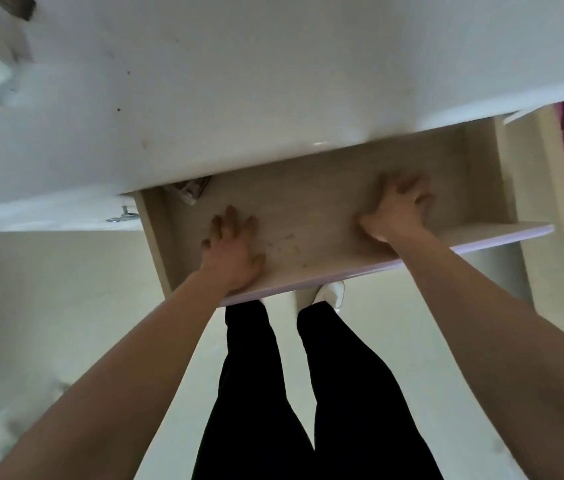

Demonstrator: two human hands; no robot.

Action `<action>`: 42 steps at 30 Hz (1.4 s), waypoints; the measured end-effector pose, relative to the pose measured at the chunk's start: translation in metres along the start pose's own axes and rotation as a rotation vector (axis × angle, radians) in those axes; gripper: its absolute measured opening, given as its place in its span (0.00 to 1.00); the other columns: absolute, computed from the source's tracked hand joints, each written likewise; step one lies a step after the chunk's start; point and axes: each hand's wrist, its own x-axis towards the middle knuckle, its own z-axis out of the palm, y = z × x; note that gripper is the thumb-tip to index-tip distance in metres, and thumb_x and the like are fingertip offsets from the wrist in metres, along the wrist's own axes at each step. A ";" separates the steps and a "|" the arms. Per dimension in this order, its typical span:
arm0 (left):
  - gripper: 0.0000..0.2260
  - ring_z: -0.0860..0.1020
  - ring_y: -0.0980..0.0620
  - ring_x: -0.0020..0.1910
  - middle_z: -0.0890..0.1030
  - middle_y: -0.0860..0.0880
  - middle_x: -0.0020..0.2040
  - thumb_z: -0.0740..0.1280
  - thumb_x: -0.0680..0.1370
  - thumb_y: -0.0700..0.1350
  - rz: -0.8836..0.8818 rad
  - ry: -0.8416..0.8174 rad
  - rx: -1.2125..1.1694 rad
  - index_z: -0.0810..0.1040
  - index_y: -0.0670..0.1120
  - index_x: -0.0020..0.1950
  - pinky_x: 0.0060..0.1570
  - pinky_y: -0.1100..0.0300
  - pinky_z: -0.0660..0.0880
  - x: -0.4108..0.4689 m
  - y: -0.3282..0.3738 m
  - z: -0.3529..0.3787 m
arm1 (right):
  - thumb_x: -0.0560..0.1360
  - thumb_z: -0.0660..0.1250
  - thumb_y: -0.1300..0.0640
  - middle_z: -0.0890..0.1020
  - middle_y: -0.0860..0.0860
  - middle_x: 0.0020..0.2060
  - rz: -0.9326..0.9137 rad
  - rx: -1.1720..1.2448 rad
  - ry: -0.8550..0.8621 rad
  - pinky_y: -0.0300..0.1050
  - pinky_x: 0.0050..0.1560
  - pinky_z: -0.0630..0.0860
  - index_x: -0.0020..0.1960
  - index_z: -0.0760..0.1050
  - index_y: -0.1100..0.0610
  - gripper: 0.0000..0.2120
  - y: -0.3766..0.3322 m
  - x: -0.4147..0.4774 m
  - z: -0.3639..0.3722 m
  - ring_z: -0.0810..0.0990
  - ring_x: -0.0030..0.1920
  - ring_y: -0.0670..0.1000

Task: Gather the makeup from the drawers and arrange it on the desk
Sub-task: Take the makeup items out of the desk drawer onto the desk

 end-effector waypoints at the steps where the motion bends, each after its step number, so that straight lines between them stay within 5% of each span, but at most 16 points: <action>1: 0.32 0.45 0.37 0.78 0.41 0.43 0.80 0.63 0.78 0.56 0.013 -0.002 0.012 0.52 0.54 0.78 0.71 0.37 0.57 0.000 -0.005 0.002 | 0.75 0.69 0.48 0.39 0.64 0.78 -0.050 -0.030 0.022 0.62 0.75 0.54 0.80 0.46 0.49 0.43 -0.007 0.001 0.008 0.41 0.76 0.73; 5: 0.29 0.55 0.36 0.76 0.54 0.39 0.79 0.63 0.78 0.51 0.014 0.175 -0.010 0.59 0.46 0.77 0.69 0.41 0.61 -0.002 -0.019 -0.001 | 0.72 0.68 0.46 0.45 0.62 0.79 -0.368 -0.173 -0.011 0.67 0.74 0.54 0.78 0.53 0.50 0.39 -0.043 -0.008 0.041 0.42 0.76 0.73; 9: 0.32 0.53 0.31 0.75 0.55 0.33 0.76 0.64 0.77 0.53 -0.200 0.358 -0.050 0.59 0.41 0.76 0.70 0.38 0.57 0.013 -0.026 -0.022 | 0.75 0.68 0.48 0.36 0.61 0.78 -0.452 -0.242 -0.085 0.69 0.72 0.57 0.80 0.48 0.49 0.41 -0.068 -0.029 0.058 0.36 0.75 0.75; 13: 0.35 0.47 0.30 0.76 0.51 0.32 0.78 0.61 0.79 0.59 -0.294 0.286 -0.114 0.53 0.44 0.79 0.74 0.38 0.49 0.040 -0.039 -0.040 | 0.75 0.67 0.52 0.32 0.61 0.77 -0.483 -0.272 -0.076 0.67 0.75 0.53 0.81 0.44 0.49 0.43 -0.066 -0.035 0.061 0.33 0.74 0.75; 21: 0.31 0.55 0.26 0.73 0.51 0.30 0.76 0.60 0.81 0.52 -0.166 0.313 -0.098 0.51 0.47 0.80 0.64 0.36 0.66 0.038 -0.030 -0.014 | 0.76 0.64 0.58 0.34 0.61 0.78 -0.498 -0.305 -0.044 0.67 0.73 0.61 0.81 0.46 0.46 0.40 -0.060 -0.031 0.062 0.35 0.74 0.77; 25: 0.24 0.64 0.28 0.67 0.60 0.33 0.74 0.65 0.78 0.48 0.015 0.380 -0.083 0.64 0.54 0.74 0.58 0.36 0.71 0.017 -0.019 0.012 | 0.76 0.62 0.63 0.37 0.58 0.79 -0.483 -0.266 -0.003 0.65 0.65 0.72 0.79 0.53 0.44 0.37 -0.062 -0.034 0.060 0.39 0.75 0.75; 30: 0.23 0.65 0.34 0.66 0.66 0.36 0.71 0.70 0.74 0.47 -0.046 0.341 -0.186 0.71 0.48 0.68 0.54 0.41 0.75 0.015 -0.021 0.004 | 0.75 0.60 0.69 0.51 0.57 0.77 -0.477 -0.298 0.068 0.61 0.58 0.77 0.71 0.69 0.44 0.29 -0.058 -0.032 0.048 0.53 0.74 0.69; 42: 0.22 0.69 0.38 0.64 0.74 0.41 0.65 0.74 0.69 0.47 -0.022 0.305 -0.217 0.75 0.45 0.60 0.50 0.48 0.74 -0.024 -0.015 -0.018 | 0.78 0.57 0.64 0.61 0.56 0.74 -0.523 -0.109 0.062 0.59 0.60 0.75 0.64 0.73 0.43 0.21 -0.034 -0.049 0.026 0.63 0.66 0.64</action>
